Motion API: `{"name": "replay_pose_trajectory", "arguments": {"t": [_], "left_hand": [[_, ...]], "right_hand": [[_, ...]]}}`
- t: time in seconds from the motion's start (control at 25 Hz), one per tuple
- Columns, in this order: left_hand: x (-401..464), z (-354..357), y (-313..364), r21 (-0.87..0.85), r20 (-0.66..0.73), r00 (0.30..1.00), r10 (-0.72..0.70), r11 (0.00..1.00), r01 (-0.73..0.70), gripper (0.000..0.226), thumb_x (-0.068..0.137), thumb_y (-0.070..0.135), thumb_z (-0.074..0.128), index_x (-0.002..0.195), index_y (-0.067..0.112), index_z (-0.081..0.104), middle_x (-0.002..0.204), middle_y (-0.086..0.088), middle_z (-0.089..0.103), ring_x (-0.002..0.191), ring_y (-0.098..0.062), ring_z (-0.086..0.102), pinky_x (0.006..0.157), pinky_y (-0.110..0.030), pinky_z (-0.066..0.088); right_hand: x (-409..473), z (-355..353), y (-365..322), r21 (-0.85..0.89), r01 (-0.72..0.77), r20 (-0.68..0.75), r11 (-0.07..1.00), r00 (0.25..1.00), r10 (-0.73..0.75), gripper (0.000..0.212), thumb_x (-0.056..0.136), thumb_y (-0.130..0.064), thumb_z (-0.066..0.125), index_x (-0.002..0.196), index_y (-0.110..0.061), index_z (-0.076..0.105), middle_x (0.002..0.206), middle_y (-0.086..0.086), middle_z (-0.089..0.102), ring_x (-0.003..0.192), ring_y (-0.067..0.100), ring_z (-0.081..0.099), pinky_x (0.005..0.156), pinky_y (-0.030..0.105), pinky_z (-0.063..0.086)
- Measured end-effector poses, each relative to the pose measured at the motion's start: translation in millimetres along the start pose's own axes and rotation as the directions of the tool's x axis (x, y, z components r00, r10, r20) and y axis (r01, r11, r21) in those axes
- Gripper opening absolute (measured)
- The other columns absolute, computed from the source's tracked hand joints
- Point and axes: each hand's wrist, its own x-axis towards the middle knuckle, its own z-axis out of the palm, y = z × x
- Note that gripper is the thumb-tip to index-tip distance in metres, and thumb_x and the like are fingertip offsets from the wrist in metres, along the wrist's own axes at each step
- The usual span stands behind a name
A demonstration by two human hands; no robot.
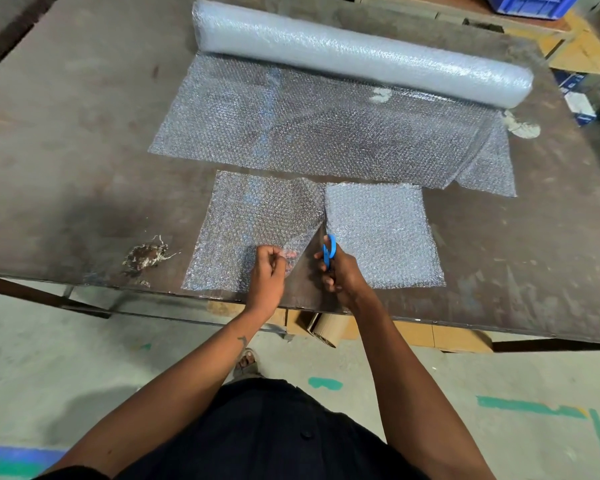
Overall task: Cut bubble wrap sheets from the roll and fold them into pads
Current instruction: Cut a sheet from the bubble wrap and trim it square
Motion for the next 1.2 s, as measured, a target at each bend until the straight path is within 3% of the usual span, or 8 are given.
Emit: {"name": "replay_pose_trajectory", "arguments": {"t": [0.2,0.32,0.4,0.56,0.92,1.2], "left_hand": [[0,0,1,-0.024,-0.010,1.000,-0.016,1.000,0.016,0.011,0.111,0.017,0.048,0.116,0.008,0.051,0.082,0.006,0.054,0.055,0.003,0.050,0.053,-0.024,0.037],[2,0,-2,-0.070,-0.053,0.996,-0.073,0.995,0.069,0.012,0.110,0.021,0.048,0.116,0.011,0.052,0.082,0.004,0.054,0.059,-0.009,0.047,0.057,-0.030,0.038],[6,1,-3,-0.109,-0.072,0.991,-0.115,0.988,0.107,0.009,0.110,0.022,0.049,0.112,0.015,0.053,0.082,0.002,0.054,0.057,-0.007,0.047,0.061,-0.033,0.039],[9,0,-4,-0.174,-0.057,0.987,-0.152,0.975,0.140,0.009,0.108,0.024,0.047,0.103,0.022,0.054,0.082,0.000,0.053,0.064,-0.015,0.045,0.064,-0.039,0.038],[10,0,2,-0.321,-0.084,0.971,-0.222,0.929,0.185,0.012,0.110,0.020,0.045,0.101,0.022,0.054,0.089,-0.002,0.051,0.075,-0.016,0.047,0.069,-0.038,0.041],[3,-3,3,-0.229,-0.076,0.989,-0.129,0.967,0.109,0.008,0.110,0.017,0.046,0.106,0.017,0.053,0.078,0.004,0.052,0.055,0.001,0.048,0.060,-0.034,0.040]], "right_hand": [[5,-1,5,-0.019,0.010,-0.040,1.000,0.999,-0.011,0.046,0.102,-0.053,0.065,0.097,-0.008,0.068,0.069,0.003,0.051,0.044,0.014,0.033,0.040,0.022,0.022],[1,-1,1,-0.013,-0.008,-0.040,1.000,0.999,0.007,0.058,0.099,-0.067,0.058,0.091,-0.010,0.068,0.066,0.002,0.053,0.041,0.014,0.036,0.039,0.020,0.020],[-1,-2,-1,0.048,-0.039,-0.005,0.998,0.999,0.040,0.066,0.098,-0.074,0.048,0.085,-0.012,0.065,0.064,0.001,0.052,0.039,0.013,0.038,0.036,0.019,0.020],[0,-4,-3,0.052,-0.061,0.023,0.997,0.998,0.060,0.070,0.097,-0.078,0.044,0.081,-0.014,0.065,0.065,0.000,0.052,0.040,0.013,0.040,0.036,0.020,0.018],[-3,-9,-5,0.057,-0.067,0.058,0.996,0.996,0.063,0.064,0.098,-0.072,0.048,0.078,-0.014,0.066,0.062,-0.001,0.049,0.038,0.011,0.037,0.036,0.021,0.018],[11,-3,-15,0.065,-0.089,0.085,0.994,0.993,0.084,0.063,0.097,-0.074,0.050,0.083,-0.014,0.067,0.066,-0.001,0.048,0.040,0.010,0.034,0.036,0.019,0.016]]}}
